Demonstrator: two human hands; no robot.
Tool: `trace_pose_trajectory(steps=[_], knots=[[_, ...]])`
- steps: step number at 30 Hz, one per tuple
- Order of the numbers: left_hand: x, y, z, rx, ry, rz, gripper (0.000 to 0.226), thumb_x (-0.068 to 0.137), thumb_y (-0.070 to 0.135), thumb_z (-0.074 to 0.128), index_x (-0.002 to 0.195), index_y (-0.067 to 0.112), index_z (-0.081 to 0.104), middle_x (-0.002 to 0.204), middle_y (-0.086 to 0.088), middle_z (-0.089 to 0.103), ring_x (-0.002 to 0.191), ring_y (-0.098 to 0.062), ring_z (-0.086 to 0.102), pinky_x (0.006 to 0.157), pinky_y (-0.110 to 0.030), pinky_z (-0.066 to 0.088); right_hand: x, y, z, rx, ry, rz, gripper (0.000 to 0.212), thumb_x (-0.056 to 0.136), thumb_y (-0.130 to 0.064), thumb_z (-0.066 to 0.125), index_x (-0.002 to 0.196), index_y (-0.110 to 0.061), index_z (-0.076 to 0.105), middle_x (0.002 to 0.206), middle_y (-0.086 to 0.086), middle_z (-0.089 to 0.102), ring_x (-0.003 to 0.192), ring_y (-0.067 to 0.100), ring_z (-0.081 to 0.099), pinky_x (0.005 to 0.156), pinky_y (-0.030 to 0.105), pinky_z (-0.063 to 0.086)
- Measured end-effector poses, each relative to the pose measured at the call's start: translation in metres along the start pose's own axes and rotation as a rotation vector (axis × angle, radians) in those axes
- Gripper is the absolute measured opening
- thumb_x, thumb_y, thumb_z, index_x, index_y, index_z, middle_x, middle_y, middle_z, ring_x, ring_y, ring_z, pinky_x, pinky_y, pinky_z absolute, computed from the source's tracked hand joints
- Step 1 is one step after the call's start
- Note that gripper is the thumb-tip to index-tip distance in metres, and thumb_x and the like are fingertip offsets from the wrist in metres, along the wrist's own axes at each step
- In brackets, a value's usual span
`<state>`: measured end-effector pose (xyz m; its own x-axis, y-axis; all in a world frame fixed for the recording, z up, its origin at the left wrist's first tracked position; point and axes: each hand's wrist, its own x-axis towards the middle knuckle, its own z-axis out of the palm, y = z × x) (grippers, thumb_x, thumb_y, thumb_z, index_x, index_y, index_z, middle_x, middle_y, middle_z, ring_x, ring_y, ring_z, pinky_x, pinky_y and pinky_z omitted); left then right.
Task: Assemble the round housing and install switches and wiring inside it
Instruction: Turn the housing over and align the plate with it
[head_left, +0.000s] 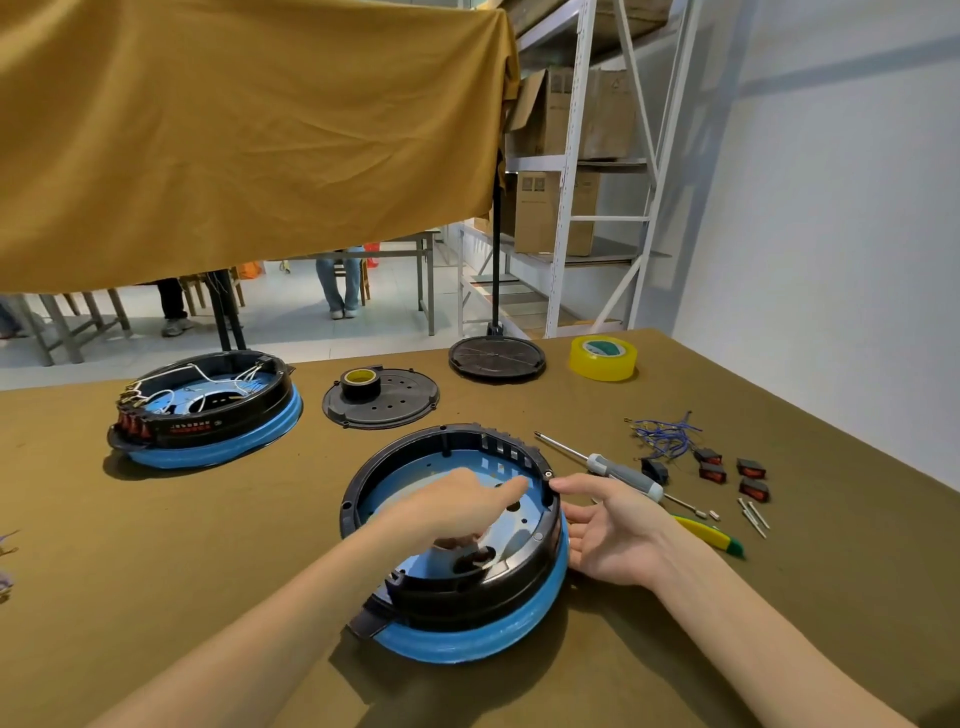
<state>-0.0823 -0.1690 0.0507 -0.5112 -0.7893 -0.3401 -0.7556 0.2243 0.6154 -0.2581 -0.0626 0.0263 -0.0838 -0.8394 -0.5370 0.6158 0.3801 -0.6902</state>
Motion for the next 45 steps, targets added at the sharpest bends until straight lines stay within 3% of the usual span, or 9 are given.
trace_pose_trajectory(steps=[2, 4, 11, 18, 22, 28, 34, 41, 45], knots=[[-0.011, 0.001, 0.0, 0.21, 0.177, 0.141, 0.061, 0.095, 0.067, 0.05, 0.119, 0.012, 0.06, 0.085, -0.001, 0.064, 0.068, -0.012, 0.056, 0.064, -0.028, 0.05, 0.0, 0.0, 0.002, 0.006, 0.017, 0.01, 0.075, 0.06, -0.002, 0.091, 0.13, 0.002, 0.063, 0.114, 0.022, 0.073, 0.087, 0.037, 0.075, 0.078, 0.044, 0.058], [-0.025, 0.007, 0.004, 0.213, 0.323, 0.287, 0.06, 0.094, 0.062, 0.055, 0.135, 0.018, 0.049, 0.119, -0.001, 0.062, 0.092, -0.009, 0.058, 0.075, -0.026, 0.049, -0.001, -0.001, 0.005, 0.021, 0.034, 0.014, 0.075, 0.06, -0.002, 0.09, 0.129, 0.002, 0.063, 0.113, 0.022, 0.073, 0.087, 0.037, 0.074, 0.079, 0.045, 0.058], [-0.042, 0.017, 0.022, 0.425, 0.342, 0.557, 0.096, 0.086, 0.06, 0.07, 0.159, 0.025, 0.019, 0.152, 0.005, 0.042, 0.133, -0.018, 0.05, 0.096, -0.032, 0.046, -0.01, -0.007, 0.021, 0.047, 0.069, -0.02, 0.077, 0.06, 0.003, 0.092, 0.13, 0.002, 0.06, 0.117, 0.026, 0.072, 0.098, 0.043, 0.074, 0.081, 0.049, 0.058], [-0.061, 0.023, 0.003, 0.335, 0.457, 0.647, 0.073, 0.083, 0.043, 0.076, 0.146, 0.033, 0.04, 0.136, 0.012, 0.059, 0.124, -0.013, 0.057, 0.101, -0.033, 0.052, -0.027, -0.015, 0.043, 0.009, 0.094, -0.149, 0.066, 0.063, -0.006, 0.091, 0.124, 0.001, 0.065, 0.113, 0.022, 0.075, 0.1, 0.035, 0.075, 0.08, 0.043, 0.062], [-0.071, 0.029, -0.017, 0.318, 0.487, 0.603, 0.079, 0.075, 0.057, 0.077, 0.142, 0.031, 0.044, 0.13, 0.013, 0.059, 0.115, -0.012, 0.059, 0.098, -0.037, 0.054, -0.045, -0.02, 0.047, 0.171, -0.02, -0.149, 0.044, 0.075, -0.014, 0.081, 0.112, -0.007, 0.058, 0.111, 0.026, 0.074, 0.099, 0.039, 0.075, 0.086, 0.047, 0.061], [-0.073, 0.041, -0.029, 0.585, 0.694, 0.456, 0.087, 0.065, 0.063, 0.084, 0.131, 0.023, 0.044, 0.115, 0.002, 0.036, 0.107, -0.014, 0.046, 0.091, -0.029, 0.047, -0.057, -0.018, 0.063, 0.308, -0.215, -0.085, 0.064, 0.078, -0.008, 0.073, 0.137, -0.001, 0.046, 0.124, 0.028, 0.069, 0.111, 0.042, 0.07, 0.094, 0.048, 0.057], [-0.076, 0.043, -0.021, 0.801, 0.804, 0.32, 0.074, 0.073, 0.04, 0.081, 0.13, 0.013, 0.043, 0.117, -0.006, 0.044, 0.111, -0.023, 0.049, 0.098, -0.037, 0.041, -0.063, -0.019, 0.073, 0.052, -0.206, -0.121, 0.062, 0.08, -0.027, 0.068, 0.134, -0.004, 0.048, 0.124, 0.015, 0.073, 0.127, 0.031, 0.06, 0.12, 0.046, 0.029], [-0.079, 0.04, -0.031, 0.743, 0.845, 0.306, 0.059, 0.084, 0.042, 0.072, 0.128, 0.014, 0.043, 0.11, -0.003, 0.043, 0.102, -0.017, 0.051, 0.093, -0.029, 0.047, -0.065, -0.02, 0.092, -0.11, -0.123, -0.194, 0.065, 0.076, -0.037, 0.074, 0.13, -0.003, 0.063, 0.128, 0.018, 0.07, 0.129, 0.032, 0.056, 0.122, 0.048, 0.031], [-0.085, 0.042, -0.05, 0.69, 0.842, 0.282, 0.052, 0.083, 0.042, 0.074, 0.12, 0.015, 0.047, 0.102, 0.0, 0.038, 0.094, -0.014, 0.047, 0.084, -0.026, 0.048, -0.064, -0.021, 0.097, -0.21, -0.095, -0.283, 0.046, 0.095, -0.041, 0.063, 0.127, -0.008, 0.067, 0.129, 0.015, 0.067, 0.125, 0.03, 0.058, 0.114, 0.044, 0.04]])
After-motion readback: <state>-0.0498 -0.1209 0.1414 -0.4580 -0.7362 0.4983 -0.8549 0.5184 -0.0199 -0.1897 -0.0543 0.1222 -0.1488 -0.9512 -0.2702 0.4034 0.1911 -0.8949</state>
